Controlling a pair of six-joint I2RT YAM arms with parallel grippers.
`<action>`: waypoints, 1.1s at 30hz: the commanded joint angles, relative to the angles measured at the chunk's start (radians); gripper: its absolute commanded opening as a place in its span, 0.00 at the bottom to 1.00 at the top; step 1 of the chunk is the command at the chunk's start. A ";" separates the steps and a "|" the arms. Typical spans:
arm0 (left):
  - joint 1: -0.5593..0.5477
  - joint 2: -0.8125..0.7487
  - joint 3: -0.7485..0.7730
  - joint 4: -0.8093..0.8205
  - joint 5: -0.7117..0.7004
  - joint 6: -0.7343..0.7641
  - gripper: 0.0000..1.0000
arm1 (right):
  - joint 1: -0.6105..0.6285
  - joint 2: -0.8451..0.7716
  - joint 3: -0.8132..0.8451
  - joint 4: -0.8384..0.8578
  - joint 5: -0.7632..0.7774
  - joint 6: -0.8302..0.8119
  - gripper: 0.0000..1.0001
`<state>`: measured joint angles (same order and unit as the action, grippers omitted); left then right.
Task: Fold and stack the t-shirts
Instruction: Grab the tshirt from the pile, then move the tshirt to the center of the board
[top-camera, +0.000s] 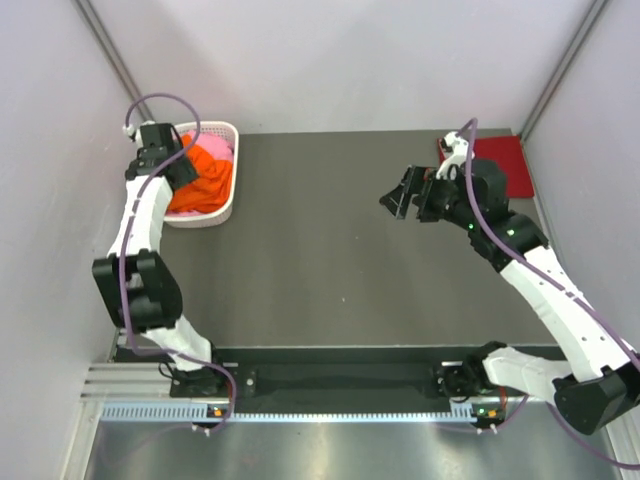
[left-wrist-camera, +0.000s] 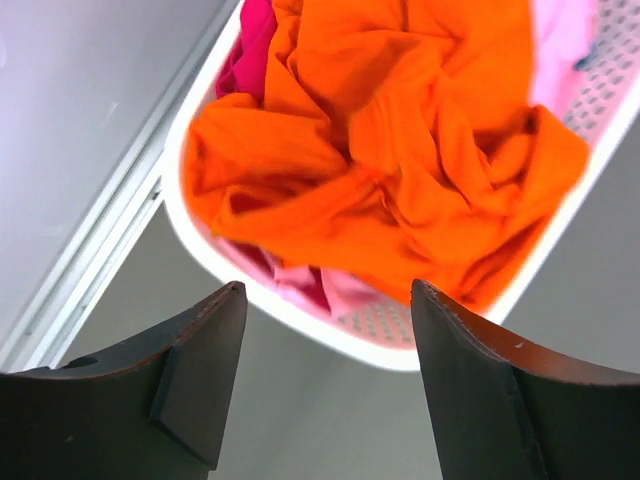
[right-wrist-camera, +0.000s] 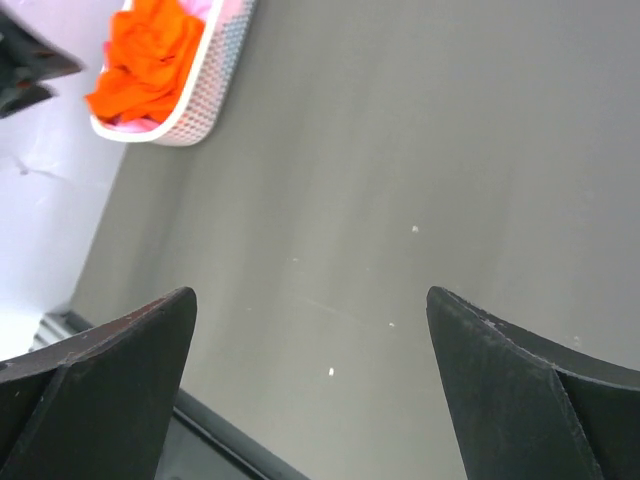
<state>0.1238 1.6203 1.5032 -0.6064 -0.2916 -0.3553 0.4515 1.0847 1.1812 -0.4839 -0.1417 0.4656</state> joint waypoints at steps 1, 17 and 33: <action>0.019 0.110 0.093 0.039 0.078 -0.016 0.71 | 0.013 -0.013 -0.023 0.126 -0.076 0.016 1.00; -0.004 0.320 0.431 0.053 0.174 0.038 0.00 | 0.013 0.089 0.028 0.140 -0.101 -0.007 1.00; -0.386 -0.111 0.600 0.359 0.555 -0.160 0.00 | 0.013 -0.031 0.061 -0.051 0.108 -0.030 1.00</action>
<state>-0.1944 1.5990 2.1513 -0.4252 0.0994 -0.4168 0.4515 1.1046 1.2007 -0.4770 -0.1047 0.4465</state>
